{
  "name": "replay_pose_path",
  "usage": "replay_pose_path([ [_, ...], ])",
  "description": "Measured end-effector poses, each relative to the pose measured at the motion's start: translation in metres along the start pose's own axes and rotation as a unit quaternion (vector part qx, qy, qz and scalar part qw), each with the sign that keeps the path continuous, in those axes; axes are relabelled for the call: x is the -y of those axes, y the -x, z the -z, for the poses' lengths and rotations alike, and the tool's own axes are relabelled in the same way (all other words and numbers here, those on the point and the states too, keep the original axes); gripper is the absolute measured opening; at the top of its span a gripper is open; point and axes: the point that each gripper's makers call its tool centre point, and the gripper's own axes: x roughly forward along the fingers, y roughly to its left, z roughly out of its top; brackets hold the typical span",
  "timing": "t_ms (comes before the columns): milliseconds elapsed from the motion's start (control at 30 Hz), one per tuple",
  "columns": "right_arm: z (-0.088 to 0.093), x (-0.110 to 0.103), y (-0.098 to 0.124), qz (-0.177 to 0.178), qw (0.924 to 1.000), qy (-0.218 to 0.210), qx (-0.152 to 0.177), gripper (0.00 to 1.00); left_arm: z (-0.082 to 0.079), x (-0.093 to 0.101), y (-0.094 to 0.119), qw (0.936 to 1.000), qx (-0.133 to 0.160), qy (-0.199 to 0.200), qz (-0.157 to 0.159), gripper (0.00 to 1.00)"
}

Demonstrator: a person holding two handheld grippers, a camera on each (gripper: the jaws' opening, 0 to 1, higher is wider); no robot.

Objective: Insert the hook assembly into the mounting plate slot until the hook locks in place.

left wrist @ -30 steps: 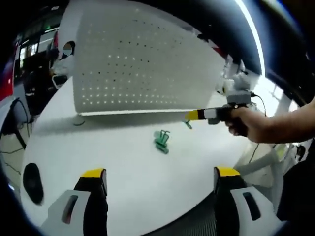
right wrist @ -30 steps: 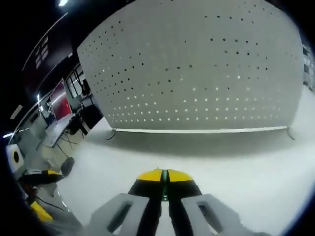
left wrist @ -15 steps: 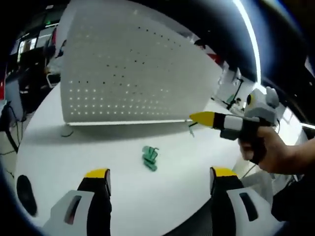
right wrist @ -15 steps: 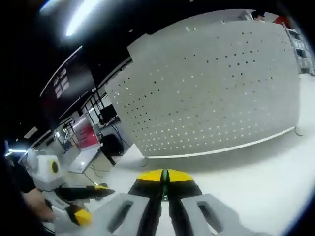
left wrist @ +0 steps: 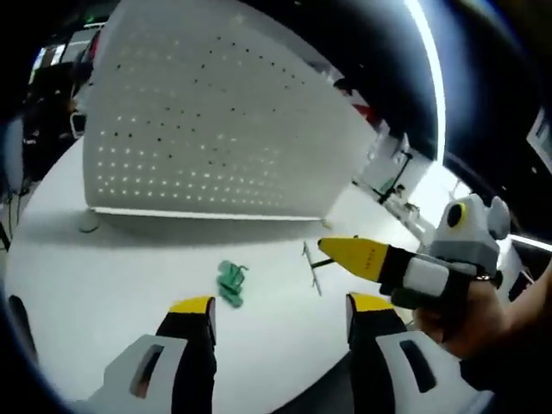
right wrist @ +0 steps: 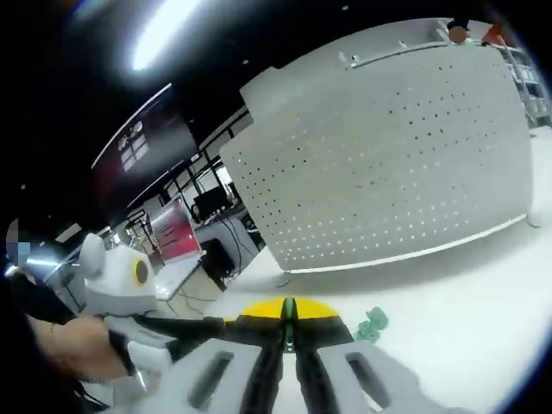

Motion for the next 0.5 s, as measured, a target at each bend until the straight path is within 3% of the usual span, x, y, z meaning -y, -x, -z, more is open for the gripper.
replay_pose_path([
  [167, 0.001, -0.014, -0.001, -0.018, 0.9998, 0.012, -0.003, 0.00, -0.001, 0.006, 0.000, 0.9999, -0.001, 0.000, 0.011, 0.43],
  [500, -0.002, -0.028, 0.003, -0.044, 0.9984, 0.036, 0.005, 0.00, 0.000, 0.019, 0.001, 0.9977, 0.001, 0.051, 0.045, 0.14],
])
